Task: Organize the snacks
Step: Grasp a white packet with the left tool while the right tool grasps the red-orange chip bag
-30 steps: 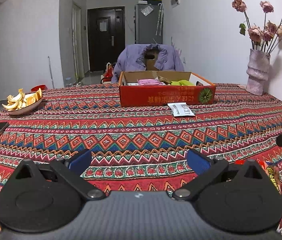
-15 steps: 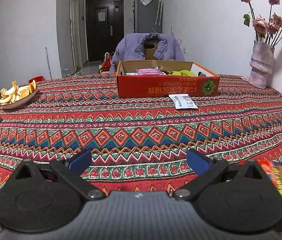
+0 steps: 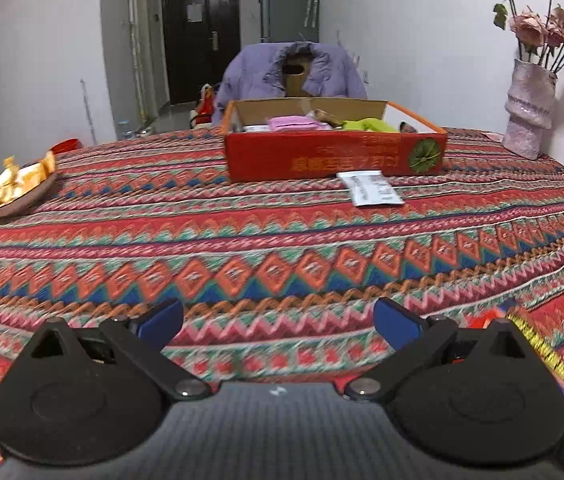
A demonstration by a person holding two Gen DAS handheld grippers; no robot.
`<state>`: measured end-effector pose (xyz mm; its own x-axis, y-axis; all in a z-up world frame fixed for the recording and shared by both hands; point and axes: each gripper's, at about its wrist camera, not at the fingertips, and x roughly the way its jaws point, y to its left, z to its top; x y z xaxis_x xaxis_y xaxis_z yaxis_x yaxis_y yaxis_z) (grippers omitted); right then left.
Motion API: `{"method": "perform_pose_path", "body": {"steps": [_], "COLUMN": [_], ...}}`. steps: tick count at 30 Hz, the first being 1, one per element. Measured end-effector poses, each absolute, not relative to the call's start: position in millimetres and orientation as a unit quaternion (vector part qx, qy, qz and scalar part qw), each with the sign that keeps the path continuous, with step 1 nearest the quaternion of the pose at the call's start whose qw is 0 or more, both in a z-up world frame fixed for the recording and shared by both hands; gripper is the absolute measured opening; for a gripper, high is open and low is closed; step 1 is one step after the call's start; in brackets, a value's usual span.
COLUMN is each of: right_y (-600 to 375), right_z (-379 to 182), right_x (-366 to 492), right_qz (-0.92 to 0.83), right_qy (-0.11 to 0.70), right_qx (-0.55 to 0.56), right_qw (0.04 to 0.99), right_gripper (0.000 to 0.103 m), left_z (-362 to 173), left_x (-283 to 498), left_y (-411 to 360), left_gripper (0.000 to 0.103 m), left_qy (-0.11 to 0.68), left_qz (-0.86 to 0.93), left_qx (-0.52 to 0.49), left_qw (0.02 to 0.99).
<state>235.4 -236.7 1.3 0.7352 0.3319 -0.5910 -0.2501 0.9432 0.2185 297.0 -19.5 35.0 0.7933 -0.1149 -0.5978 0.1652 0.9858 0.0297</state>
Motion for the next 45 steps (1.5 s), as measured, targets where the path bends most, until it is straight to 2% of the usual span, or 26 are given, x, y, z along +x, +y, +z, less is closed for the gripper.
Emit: {"method": "perform_pose_path", "body": {"steps": [5,11,15,19,22,24,27,29,32,38,45], "right_y": [-276,-319,-336,-348,-353,-353,-352,-351,-348,-337,-321], "right_z": [16,36,38,35,30,26,22,22,24,36,46], "right_x": [272,324,351,367,376,378,379,379,374,351,313], "right_qz": [0.119,0.095,0.097,0.096,0.098,0.099,0.101,0.103,0.105,0.121,0.139], "right_qy": [0.304,0.271,0.267,0.263,0.265,0.268,0.27,0.268,0.264,0.257,0.248], "right_qx": [0.045,0.042,0.053,0.061,0.073,0.079,0.083,0.085,0.084,0.075,0.079], "right_qw": [0.944,0.957,0.957,0.958,0.957,0.955,0.954,0.954,0.955,0.956,0.955], "right_gripper": [0.057,0.057,0.057,0.057,0.057,0.057,0.057,0.057,0.057,0.057,0.057], "left_z": [30,18,9,-4,-9,-13,-12,-10,1,44,73], "left_x": [329,412,462,500,514,523,522,519,506,421,318], "left_y": [-59,-95,-127,-150,-156,-158,-160,-159,-154,-120,-75], "left_gripper": [0.103,0.103,0.102,0.09,0.076,0.074,0.054,0.048,0.045,0.045,0.045], "left_qy": [0.29,0.34,0.325,0.332,0.343,0.357,0.349,0.353,0.366,0.301,0.266], "left_qz": [-0.088,-0.074,-0.083,-0.099,-0.102,-0.091,-0.083,-0.08,-0.077,-0.08,-0.069], "left_qx": [0.064,0.018,0.038,0.05,0.041,0.036,0.039,0.034,0.036,0.025,0.015], "left_qw": [0.951,0.937,0.941,0.937,0.933,0.929,0.933,0.932,0.927,0.95,0.961]}}
